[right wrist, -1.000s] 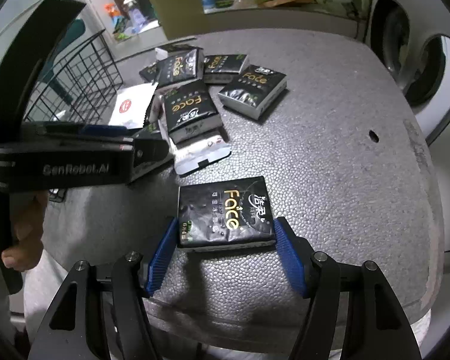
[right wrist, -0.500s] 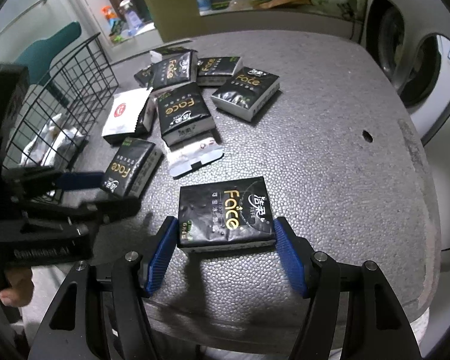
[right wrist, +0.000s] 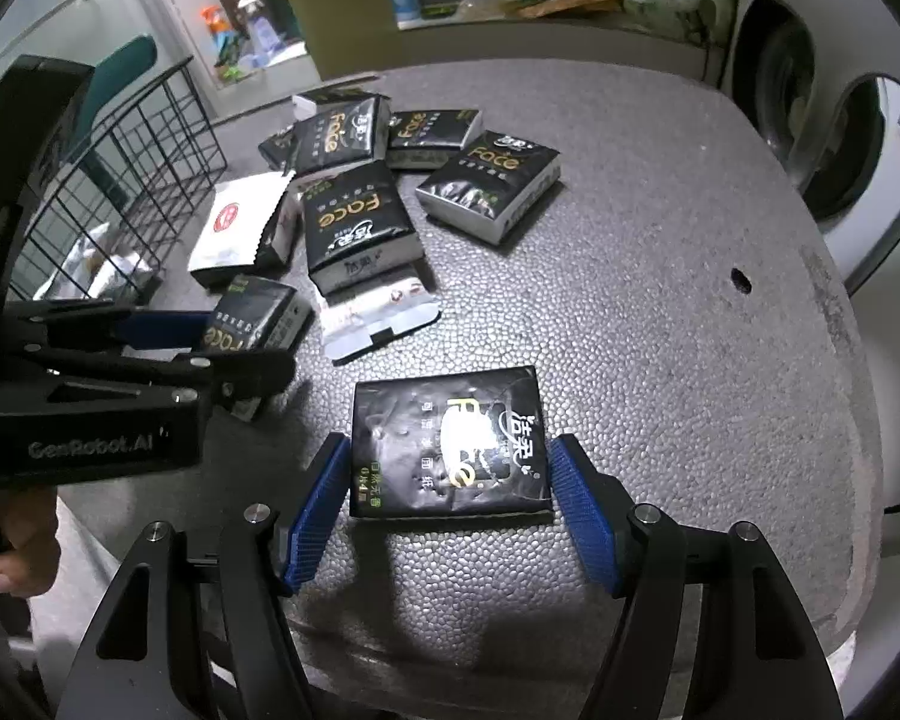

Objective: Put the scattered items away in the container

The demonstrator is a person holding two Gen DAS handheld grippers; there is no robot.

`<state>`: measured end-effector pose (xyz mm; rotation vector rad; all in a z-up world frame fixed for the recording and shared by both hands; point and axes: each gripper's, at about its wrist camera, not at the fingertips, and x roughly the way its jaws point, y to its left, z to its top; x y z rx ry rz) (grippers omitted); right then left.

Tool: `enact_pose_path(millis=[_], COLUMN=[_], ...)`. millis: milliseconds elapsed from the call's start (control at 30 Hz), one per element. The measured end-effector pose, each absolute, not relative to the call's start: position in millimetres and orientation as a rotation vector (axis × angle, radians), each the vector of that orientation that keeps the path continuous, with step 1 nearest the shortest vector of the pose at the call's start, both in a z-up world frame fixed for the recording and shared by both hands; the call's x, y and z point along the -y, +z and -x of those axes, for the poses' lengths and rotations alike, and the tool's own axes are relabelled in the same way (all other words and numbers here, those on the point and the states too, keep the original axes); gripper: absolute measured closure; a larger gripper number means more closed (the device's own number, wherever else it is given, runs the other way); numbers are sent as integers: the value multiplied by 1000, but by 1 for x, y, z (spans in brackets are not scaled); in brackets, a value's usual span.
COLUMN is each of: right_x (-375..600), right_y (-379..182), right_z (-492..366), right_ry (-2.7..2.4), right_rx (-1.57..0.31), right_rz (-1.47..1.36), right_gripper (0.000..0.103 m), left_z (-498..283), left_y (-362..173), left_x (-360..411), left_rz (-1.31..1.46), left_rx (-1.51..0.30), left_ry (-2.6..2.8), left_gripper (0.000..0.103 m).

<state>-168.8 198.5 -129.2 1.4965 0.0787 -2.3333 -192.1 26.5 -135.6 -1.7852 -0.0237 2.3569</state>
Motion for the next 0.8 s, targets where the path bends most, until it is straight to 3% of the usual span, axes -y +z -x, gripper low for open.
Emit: enact_pose_path(millis=[33, 400, 667, 800], right_x=[-199, -197, -169, -111], right_y=[-129, -112, -37, 6], right_z=[169, 164, 160, 153], right_ry=[-2331, -2341, -2357, -2272], right_rx=[-74, -46, -4, -60], right_rz=[-1496, -1463, -1267, -1132], right_gripper=[38, 39, 39, 39], left_z=[193, 187, 171, 162], left_y=[-135, -120, -32, 16], left_x=[-27, -17, 6, 50], left_rz=[1791, 1774, 1580, 1540], left_rx=[2, 52, 131, 191], left_ry=[2366, 2362, 2477, 2580], left_gripper=[51, 51, 51, 51])
